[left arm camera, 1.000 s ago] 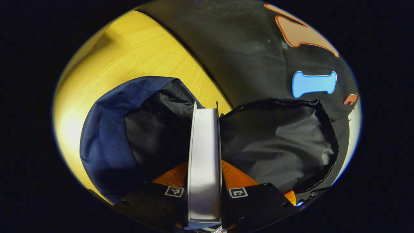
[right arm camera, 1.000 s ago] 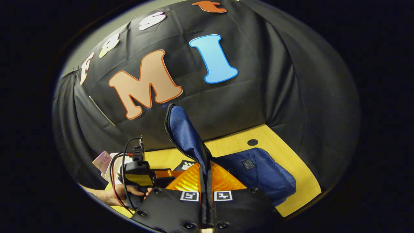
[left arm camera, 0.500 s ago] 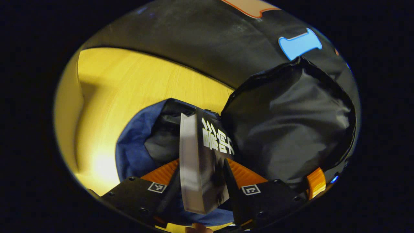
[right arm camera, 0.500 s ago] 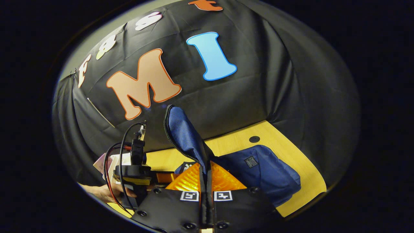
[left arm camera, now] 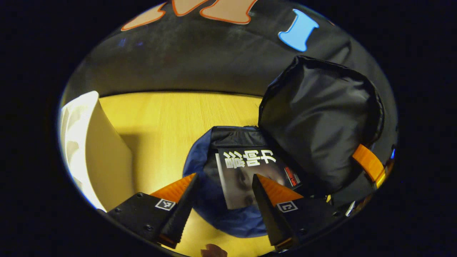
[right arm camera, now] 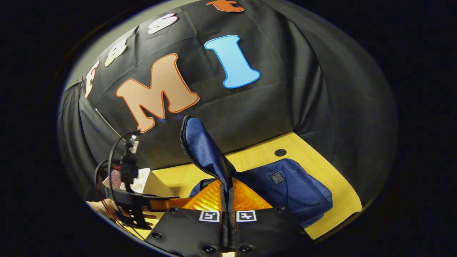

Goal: Open the schoolbag, grab two books from the bookshelf and put them into the schoolbag.

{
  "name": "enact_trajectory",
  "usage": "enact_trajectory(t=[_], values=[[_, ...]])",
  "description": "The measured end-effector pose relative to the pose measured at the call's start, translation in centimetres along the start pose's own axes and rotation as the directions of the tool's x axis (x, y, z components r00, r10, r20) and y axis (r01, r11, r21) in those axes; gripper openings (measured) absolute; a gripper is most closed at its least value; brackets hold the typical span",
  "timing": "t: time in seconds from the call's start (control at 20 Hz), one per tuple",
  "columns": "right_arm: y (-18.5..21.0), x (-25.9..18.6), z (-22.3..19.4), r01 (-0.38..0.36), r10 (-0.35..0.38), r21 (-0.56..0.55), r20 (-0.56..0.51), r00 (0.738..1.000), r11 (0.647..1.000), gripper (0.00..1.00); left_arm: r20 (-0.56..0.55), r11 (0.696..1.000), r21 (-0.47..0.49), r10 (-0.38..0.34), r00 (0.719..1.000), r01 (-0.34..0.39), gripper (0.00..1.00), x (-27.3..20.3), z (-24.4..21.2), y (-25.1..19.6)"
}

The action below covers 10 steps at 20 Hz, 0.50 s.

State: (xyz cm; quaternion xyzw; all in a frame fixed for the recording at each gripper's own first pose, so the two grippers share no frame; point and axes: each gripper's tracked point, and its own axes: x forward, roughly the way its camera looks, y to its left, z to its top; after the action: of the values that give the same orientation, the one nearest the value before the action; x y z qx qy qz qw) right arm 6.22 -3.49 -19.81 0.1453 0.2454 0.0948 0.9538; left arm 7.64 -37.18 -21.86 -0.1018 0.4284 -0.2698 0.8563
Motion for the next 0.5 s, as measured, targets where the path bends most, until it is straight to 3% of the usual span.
enact_trajectory(t=[0.1, 0.5], values=[[0.0, 0.1, -0.1, 0.000, 0.000, 0.010, -0.003, 1.000, 1.000, 0.03, 0.050, 0.998, 0.048, 0.036, 0.998, -0.038, 0.95, -2.5, 1.6, 2.1], [-0.1, 0.2, -0.1, 0.014, -0.014, 0.006, -0.006, 1.000, 1.000, 0.03, 0.226, 0.985, 0.062, 0.145, 0.963, -0.162, 0.95, -13.8, 8.3, 10.0]])
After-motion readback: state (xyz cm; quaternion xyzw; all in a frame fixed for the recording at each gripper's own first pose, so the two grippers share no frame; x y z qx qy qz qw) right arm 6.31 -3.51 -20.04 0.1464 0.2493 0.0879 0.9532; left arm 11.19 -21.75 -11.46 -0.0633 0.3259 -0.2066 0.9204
